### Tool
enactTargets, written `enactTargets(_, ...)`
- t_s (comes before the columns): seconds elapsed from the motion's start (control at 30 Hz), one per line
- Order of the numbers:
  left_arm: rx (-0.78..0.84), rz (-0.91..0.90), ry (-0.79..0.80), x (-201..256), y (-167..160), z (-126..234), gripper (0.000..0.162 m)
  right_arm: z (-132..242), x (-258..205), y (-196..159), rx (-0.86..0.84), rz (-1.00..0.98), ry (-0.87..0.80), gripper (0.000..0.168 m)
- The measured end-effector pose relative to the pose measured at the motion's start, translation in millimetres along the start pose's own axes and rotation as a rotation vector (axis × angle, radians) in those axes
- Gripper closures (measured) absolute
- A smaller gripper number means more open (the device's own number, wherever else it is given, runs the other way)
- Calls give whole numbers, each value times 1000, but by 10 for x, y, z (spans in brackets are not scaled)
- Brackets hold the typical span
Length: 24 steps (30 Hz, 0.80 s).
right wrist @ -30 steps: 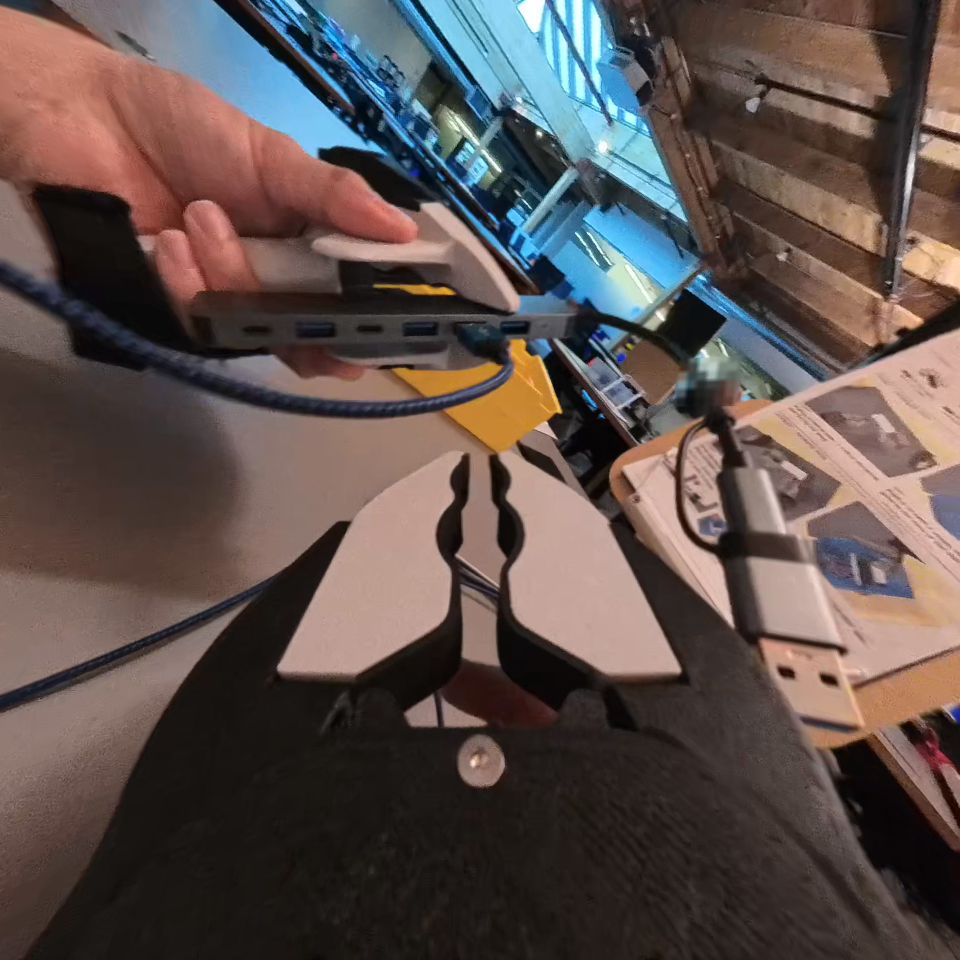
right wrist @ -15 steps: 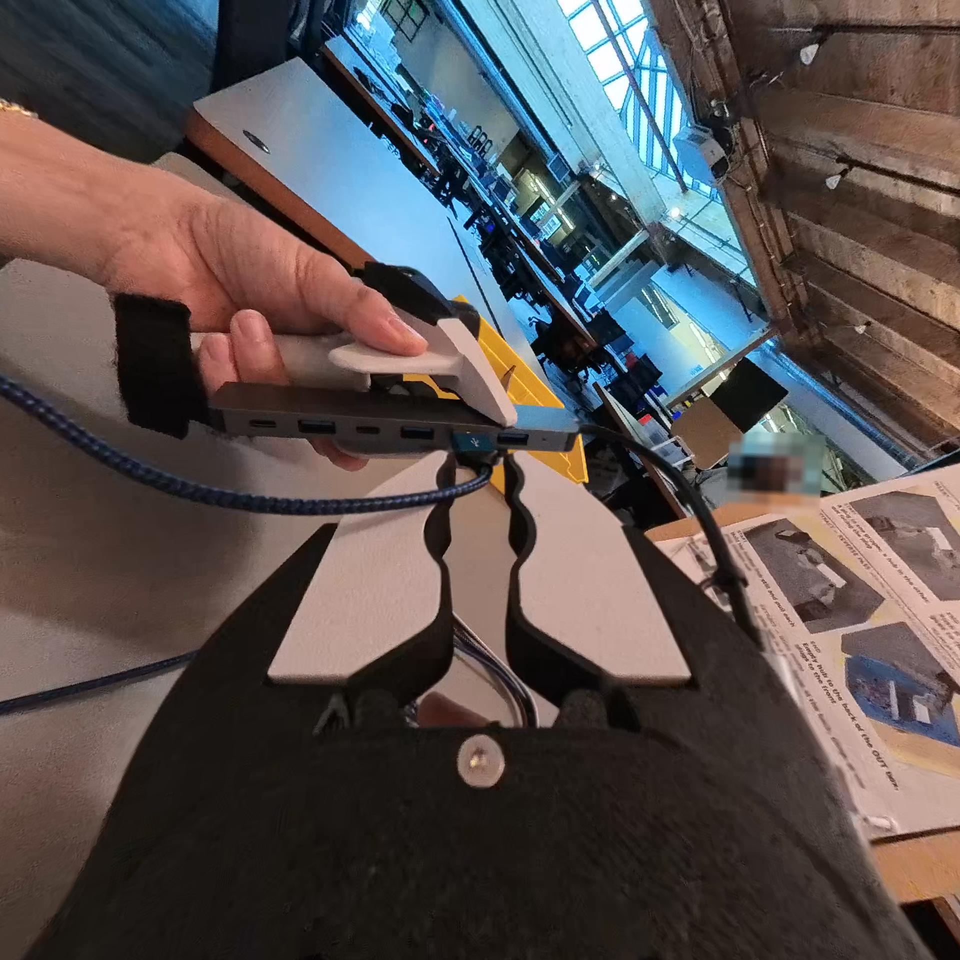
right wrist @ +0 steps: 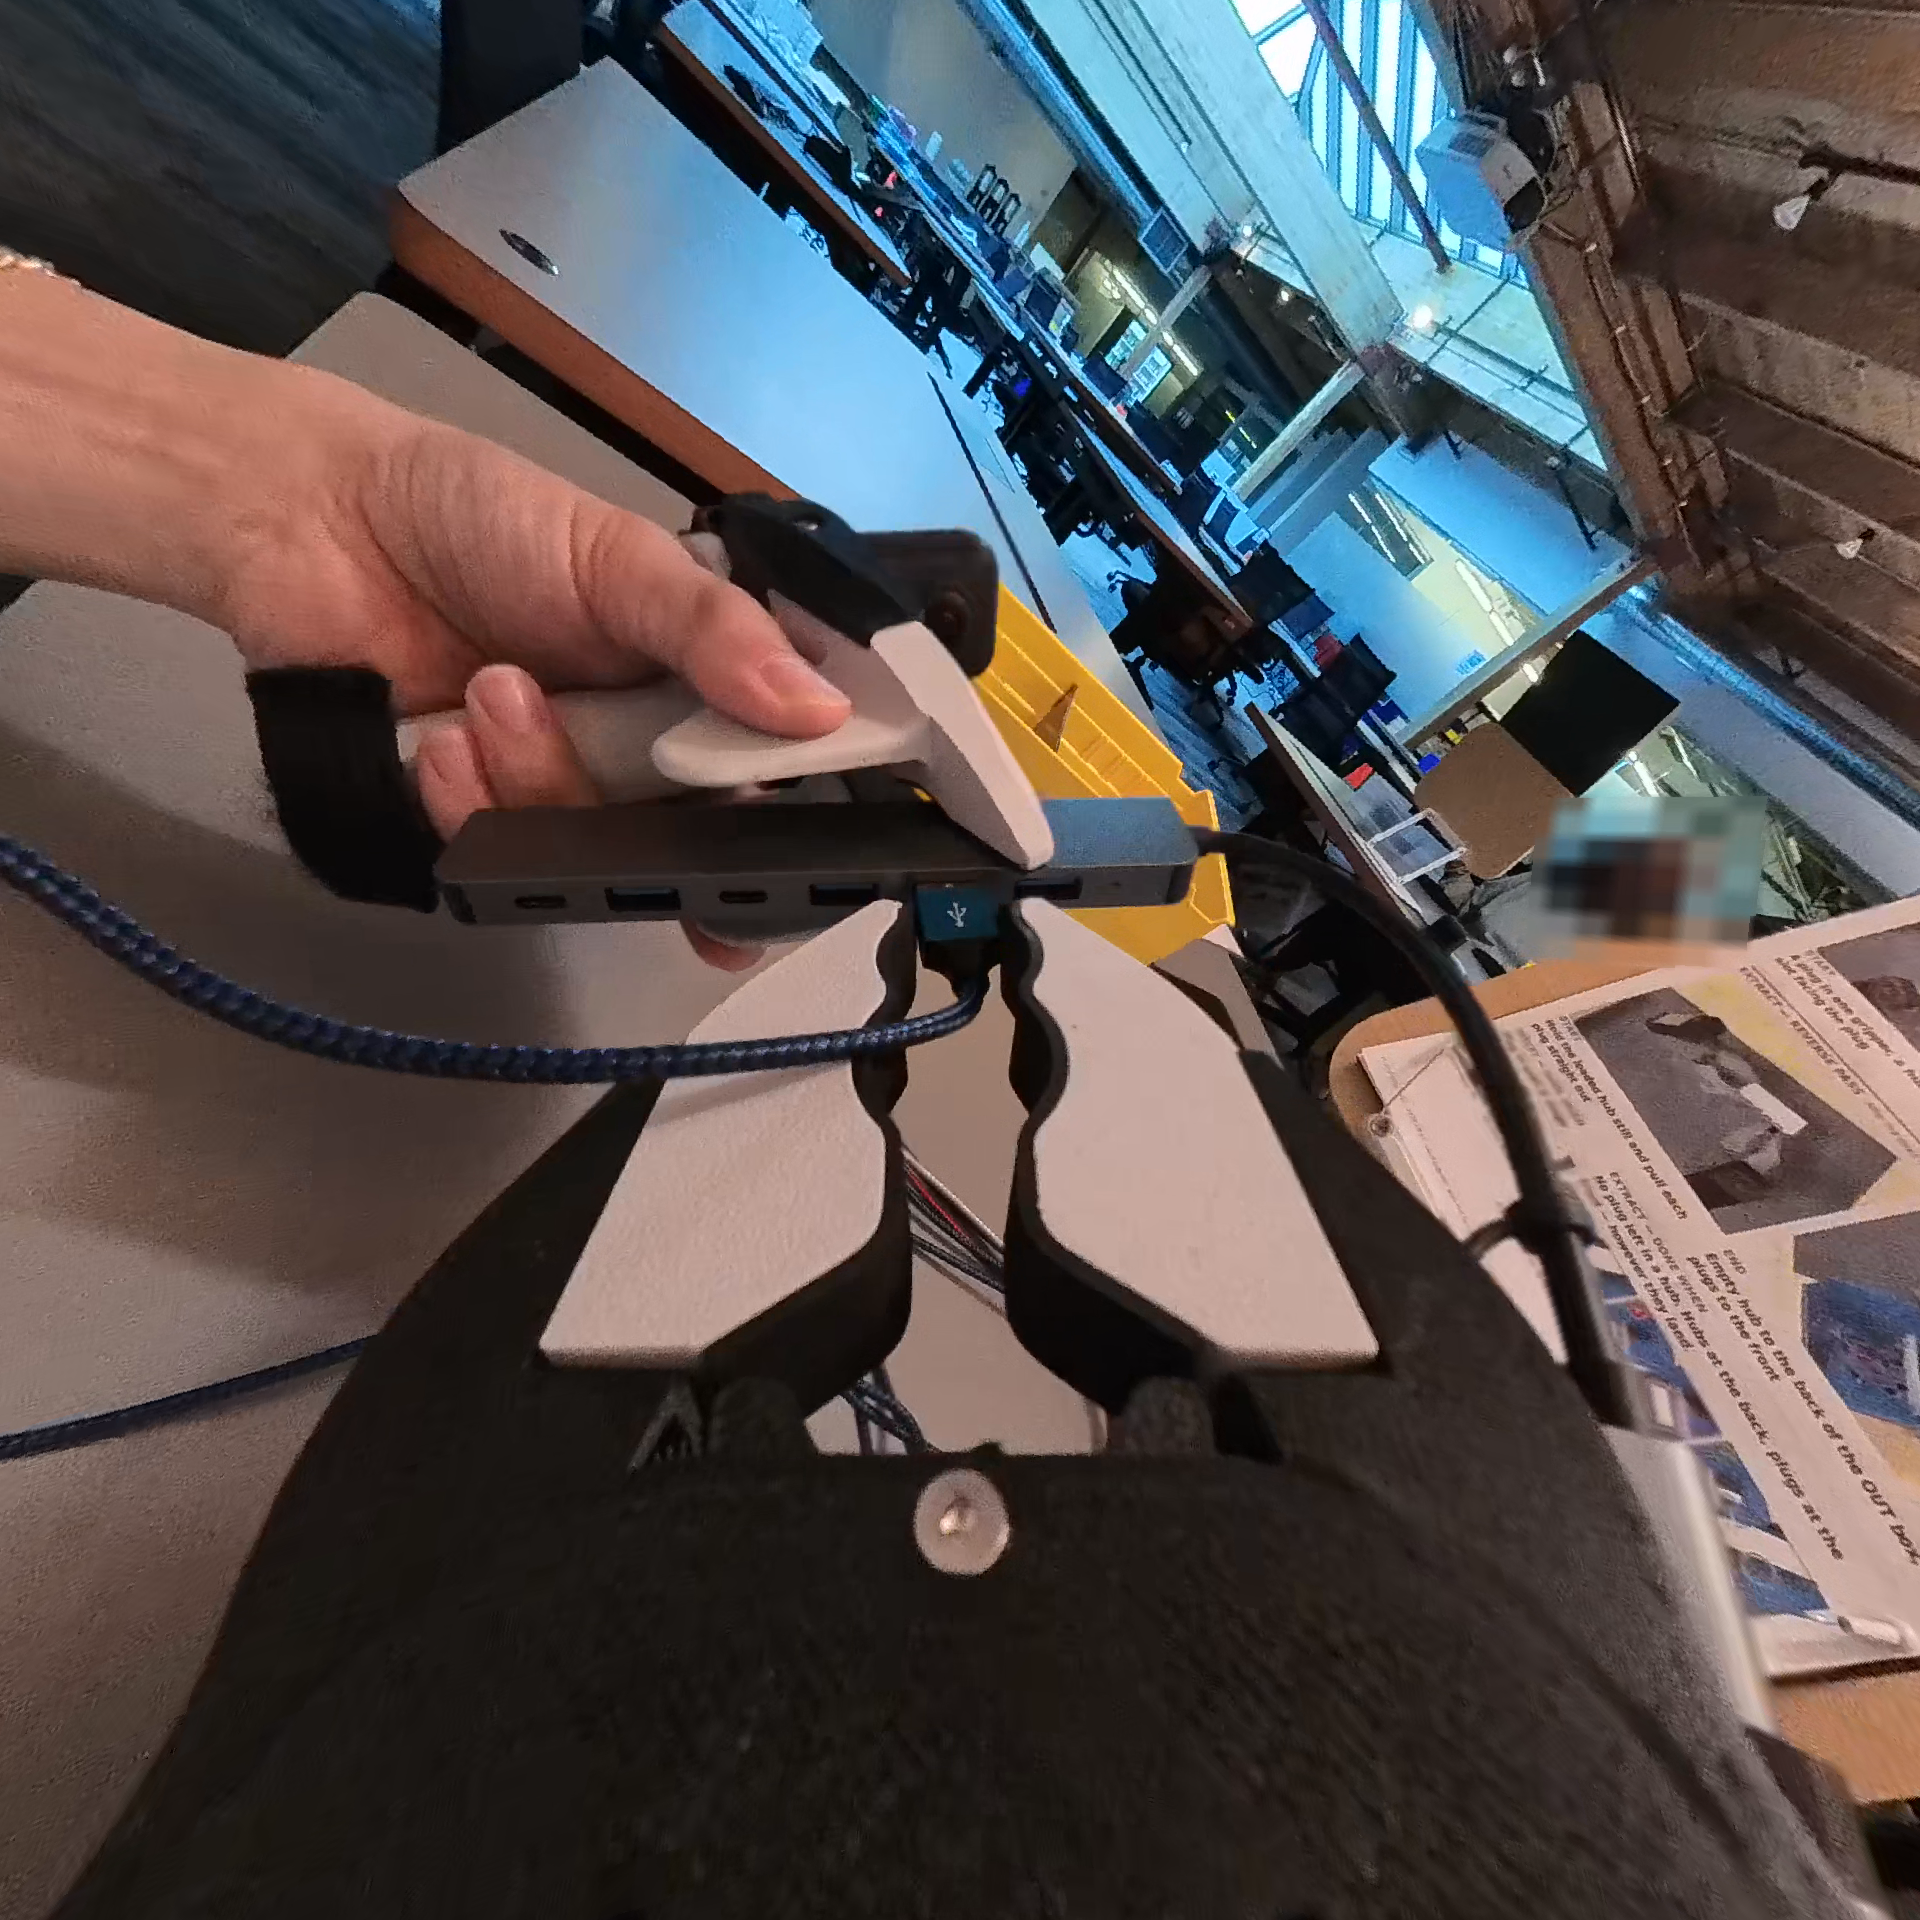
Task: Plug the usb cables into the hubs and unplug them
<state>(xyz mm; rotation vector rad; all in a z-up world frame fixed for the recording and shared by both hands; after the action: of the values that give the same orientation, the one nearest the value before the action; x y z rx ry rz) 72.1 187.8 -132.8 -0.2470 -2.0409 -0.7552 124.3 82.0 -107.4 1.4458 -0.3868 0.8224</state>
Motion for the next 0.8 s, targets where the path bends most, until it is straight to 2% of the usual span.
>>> enactTargets(0.1, -35, -48, -9, 44, 12, 1, 153, 7, 2, 44, 4, -1, 3, 153)
enactTargets(0.37, -129, -21, -79, 32, 28, 75, 153, 97, 147, 103, -28, 37, 42, 153)
enactTargets(0.63, -123, 76, -146, -98, 2, 104, 152, 46, 106, 95, -98, 64, 71, 153)
enactTargets(0.8, -124, 69, -117, -161, 2, 130, 151, 12, 88, 53, -139, 54, 93, 153)
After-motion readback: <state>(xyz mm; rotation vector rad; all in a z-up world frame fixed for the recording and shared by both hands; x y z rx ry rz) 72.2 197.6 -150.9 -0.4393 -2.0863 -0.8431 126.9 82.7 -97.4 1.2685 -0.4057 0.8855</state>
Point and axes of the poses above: each gripper's, where its closed fingertips meet, z back along the fingers, y out of its top, x = y × z across the jaws, the point moved 7 cm from there along z, back along the fingers, and after that the axes turned 4 degrees about z, right-handed, at the moved point
